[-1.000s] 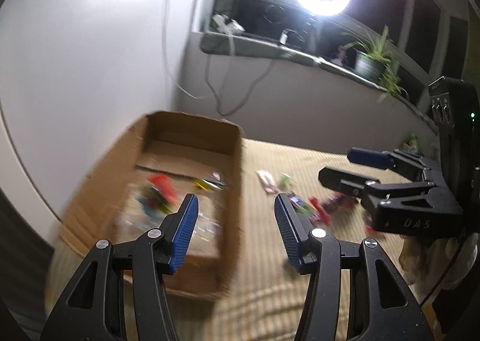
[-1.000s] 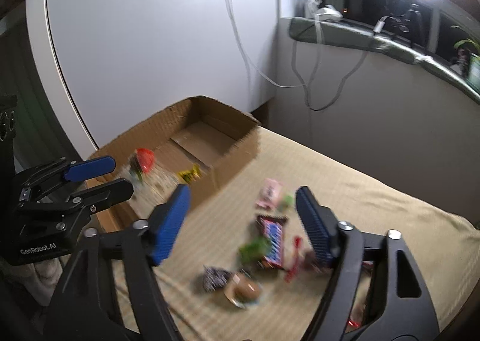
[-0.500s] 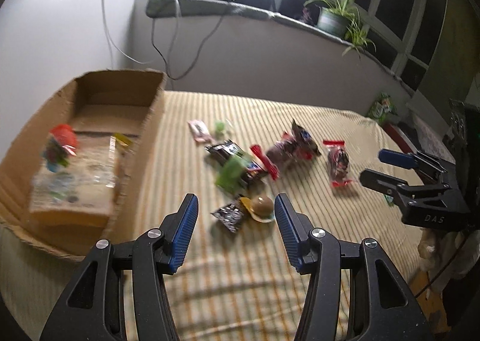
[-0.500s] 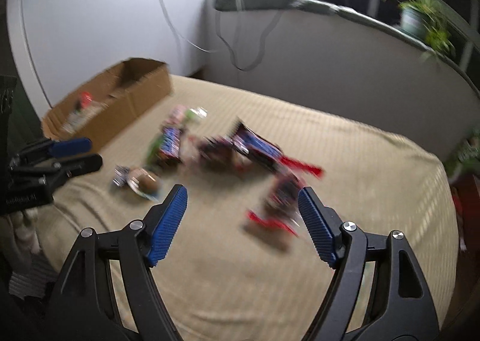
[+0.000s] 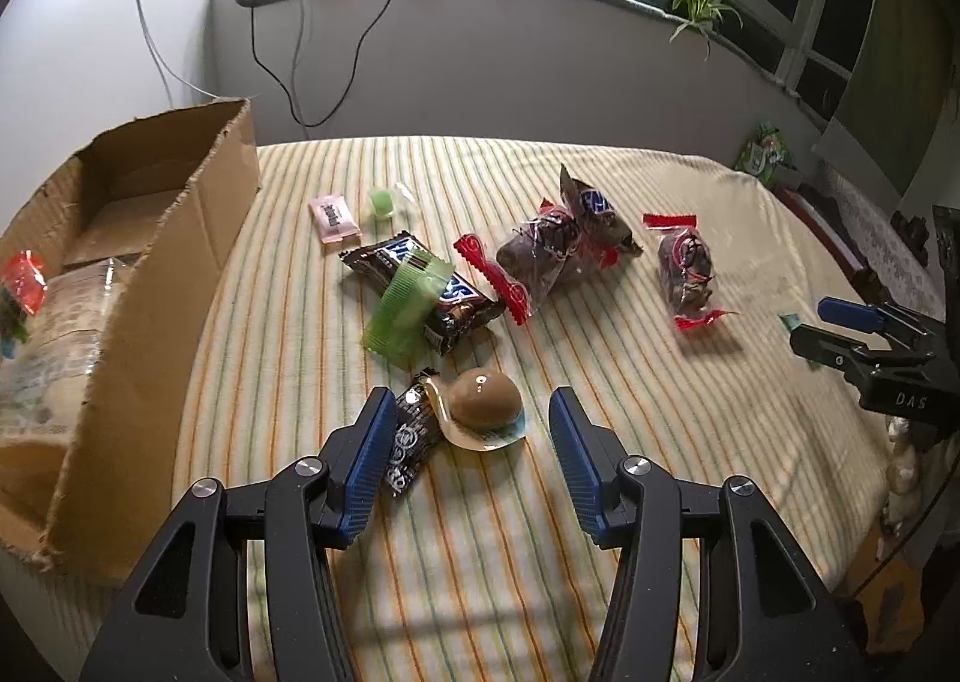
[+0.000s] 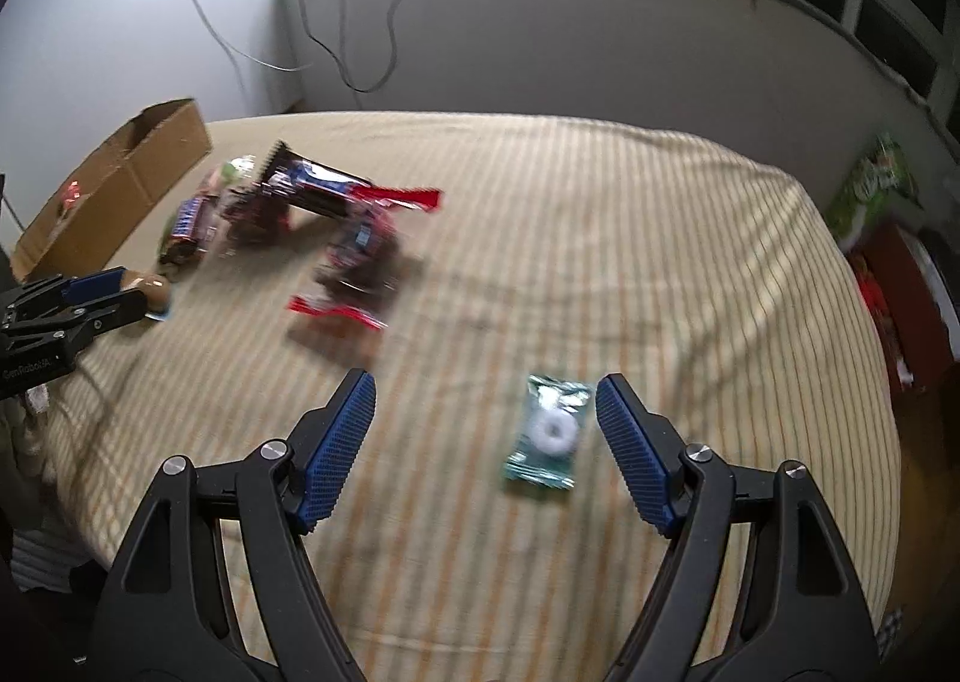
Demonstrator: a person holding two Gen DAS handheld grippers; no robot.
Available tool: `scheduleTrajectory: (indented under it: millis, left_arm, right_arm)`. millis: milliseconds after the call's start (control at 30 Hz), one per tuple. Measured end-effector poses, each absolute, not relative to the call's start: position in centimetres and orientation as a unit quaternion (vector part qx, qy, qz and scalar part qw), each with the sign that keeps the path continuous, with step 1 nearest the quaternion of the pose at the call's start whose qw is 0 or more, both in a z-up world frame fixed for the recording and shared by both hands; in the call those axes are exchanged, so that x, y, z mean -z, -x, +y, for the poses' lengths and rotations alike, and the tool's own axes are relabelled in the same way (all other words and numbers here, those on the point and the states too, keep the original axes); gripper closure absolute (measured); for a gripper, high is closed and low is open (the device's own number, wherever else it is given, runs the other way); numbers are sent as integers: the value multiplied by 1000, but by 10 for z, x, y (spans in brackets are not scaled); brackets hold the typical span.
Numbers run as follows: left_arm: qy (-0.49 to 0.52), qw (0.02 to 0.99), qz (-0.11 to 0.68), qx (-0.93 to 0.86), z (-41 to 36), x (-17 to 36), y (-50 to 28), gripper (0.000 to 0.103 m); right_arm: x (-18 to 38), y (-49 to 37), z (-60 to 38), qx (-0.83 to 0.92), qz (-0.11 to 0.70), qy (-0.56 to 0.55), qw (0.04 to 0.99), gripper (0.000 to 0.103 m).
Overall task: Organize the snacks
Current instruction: 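Move both tools back over the remaining snacks, then grasp the brown chocolate ball with the left gripper while the right grasps the green mint pack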
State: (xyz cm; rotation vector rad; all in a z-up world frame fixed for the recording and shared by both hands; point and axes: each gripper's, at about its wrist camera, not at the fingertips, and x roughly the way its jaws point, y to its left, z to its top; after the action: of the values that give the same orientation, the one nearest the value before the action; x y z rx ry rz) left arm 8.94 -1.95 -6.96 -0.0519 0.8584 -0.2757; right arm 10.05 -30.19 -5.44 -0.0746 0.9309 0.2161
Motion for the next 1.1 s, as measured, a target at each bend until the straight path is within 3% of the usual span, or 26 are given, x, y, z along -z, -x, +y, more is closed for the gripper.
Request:
scheduleTrajectory:
  millis: [67, 200, 267, 533, 667, 767, 833, 867, 1100]
  left_arm:
    - [24, 900, 415, 133, -19, 70, -92, 51]
    - [20, 900, 415, 134, -20, 71, -91, 51]
    - [15, 900, 414, 135, -21, 71, -90, 52]
    - [-4, 900, 413, 138, -28, 73, -93, 71]
    - [-7, 901, 409, 142, -31, 73, -92, 76]
    - [-6, 902, 407, 143, -33, 70, -90, 74]
    - [5, 898, 414, 152, -36, 69, -92, 52]
    - [9, 898, 414, 150, -37, 69, -93, 48]
    - [-5, 891, 434, 133, -55, 76, -115, 48]
  right_arm:
    - [60, -104, -309, -95, 457, 26, 884, 26]
    - [70, -108, -315, -91, 478, 14, 874, 42]
    - [72, -107, -313, -89, 478, 21, 873, 43]
    - [70, -102, -310, -96, 480, 25, 872, 72]
    - [70, -101, -310, -95, 479, 25, 872, 79]
    - [70, -101, -311, -95, 479, 26, 872, 79]
    - [69, -100, -311, -96, 478, 27, 873, 79]
    - [70, -100, -311, -96, 478, 26, 873, 79]
    - [70, -100, -312, -96, 476, 27, 874, 79]
